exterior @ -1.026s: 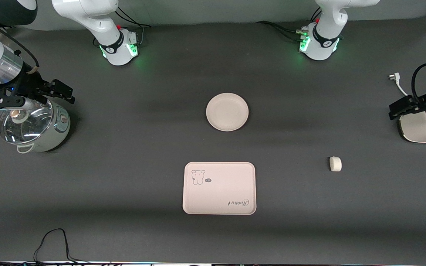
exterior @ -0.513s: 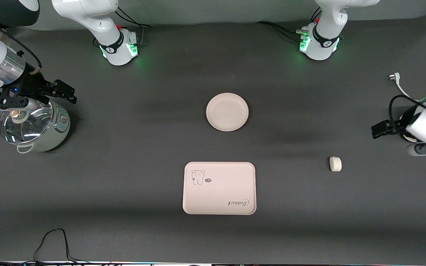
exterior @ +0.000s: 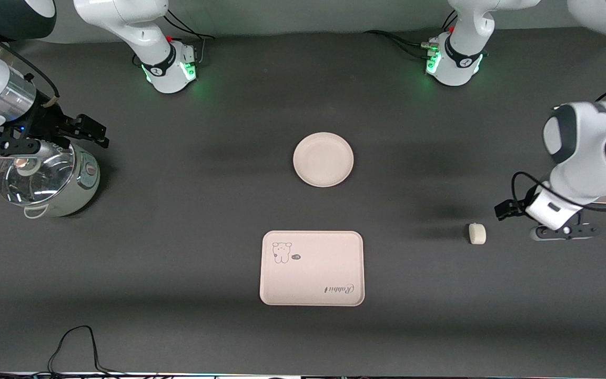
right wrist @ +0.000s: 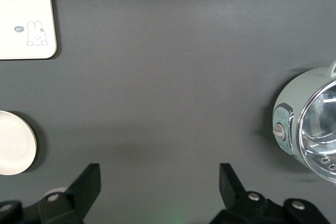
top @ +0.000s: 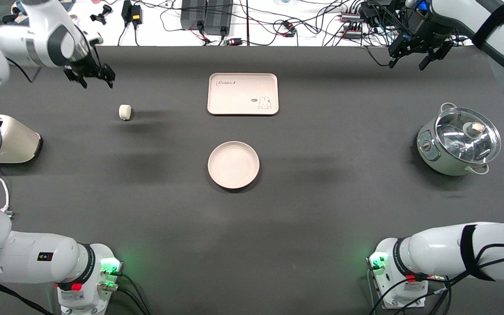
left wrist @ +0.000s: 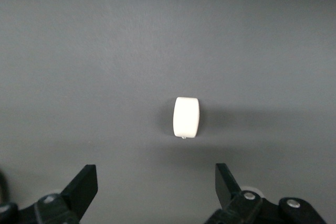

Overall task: Place bun in plate and plate on tray
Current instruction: 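Reach the left gripper down toward the small white bun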

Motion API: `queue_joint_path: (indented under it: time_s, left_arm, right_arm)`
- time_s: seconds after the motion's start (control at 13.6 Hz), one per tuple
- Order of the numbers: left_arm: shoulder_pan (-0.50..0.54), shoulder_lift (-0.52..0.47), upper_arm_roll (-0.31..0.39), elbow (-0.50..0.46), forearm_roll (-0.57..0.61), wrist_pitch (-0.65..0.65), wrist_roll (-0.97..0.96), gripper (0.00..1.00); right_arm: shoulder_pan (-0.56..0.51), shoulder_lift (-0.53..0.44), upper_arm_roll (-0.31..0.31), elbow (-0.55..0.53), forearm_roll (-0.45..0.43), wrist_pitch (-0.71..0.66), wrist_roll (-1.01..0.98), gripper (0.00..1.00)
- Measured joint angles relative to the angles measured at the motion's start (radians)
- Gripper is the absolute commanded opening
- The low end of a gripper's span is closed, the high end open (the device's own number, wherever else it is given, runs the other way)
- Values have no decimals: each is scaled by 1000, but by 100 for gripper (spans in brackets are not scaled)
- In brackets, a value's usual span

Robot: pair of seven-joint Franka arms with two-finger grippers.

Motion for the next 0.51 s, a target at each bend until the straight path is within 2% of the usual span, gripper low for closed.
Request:
queue_joint_path:
  time_s: [0.51]
  left_arm:
    - [2,202,-6,3,-24,182,2,100]
  right_arm:
    - [1,8,3,-21,0,10,0,100]
